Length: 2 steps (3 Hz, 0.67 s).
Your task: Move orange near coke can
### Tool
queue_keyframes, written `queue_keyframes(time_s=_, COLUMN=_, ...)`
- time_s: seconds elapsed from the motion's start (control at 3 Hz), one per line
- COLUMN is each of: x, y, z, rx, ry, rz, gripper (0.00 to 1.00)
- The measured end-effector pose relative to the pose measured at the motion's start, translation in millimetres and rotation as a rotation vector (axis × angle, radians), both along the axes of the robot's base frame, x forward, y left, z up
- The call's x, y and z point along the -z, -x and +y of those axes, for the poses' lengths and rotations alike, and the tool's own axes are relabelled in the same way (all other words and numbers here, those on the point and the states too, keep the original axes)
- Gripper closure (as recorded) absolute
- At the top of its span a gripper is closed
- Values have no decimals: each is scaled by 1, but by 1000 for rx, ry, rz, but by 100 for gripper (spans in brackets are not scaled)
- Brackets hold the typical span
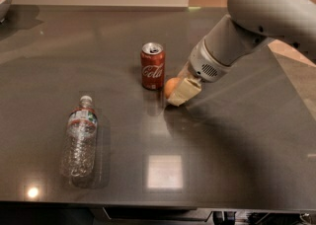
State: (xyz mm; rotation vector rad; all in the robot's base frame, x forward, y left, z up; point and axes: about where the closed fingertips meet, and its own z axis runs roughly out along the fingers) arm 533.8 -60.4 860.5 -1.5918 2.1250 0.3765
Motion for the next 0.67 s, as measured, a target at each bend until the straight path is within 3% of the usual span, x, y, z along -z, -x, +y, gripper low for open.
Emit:
queue_keyframes(time_s=0.33, x=7, y=-13, z=-2, rx=30, ry=8, rz=-12, gripper=83)
queue_keyframes(time_s=0.67, x=13, y=-22, z=-3, rx=48, ry=9, rz=-27, gripper=59)
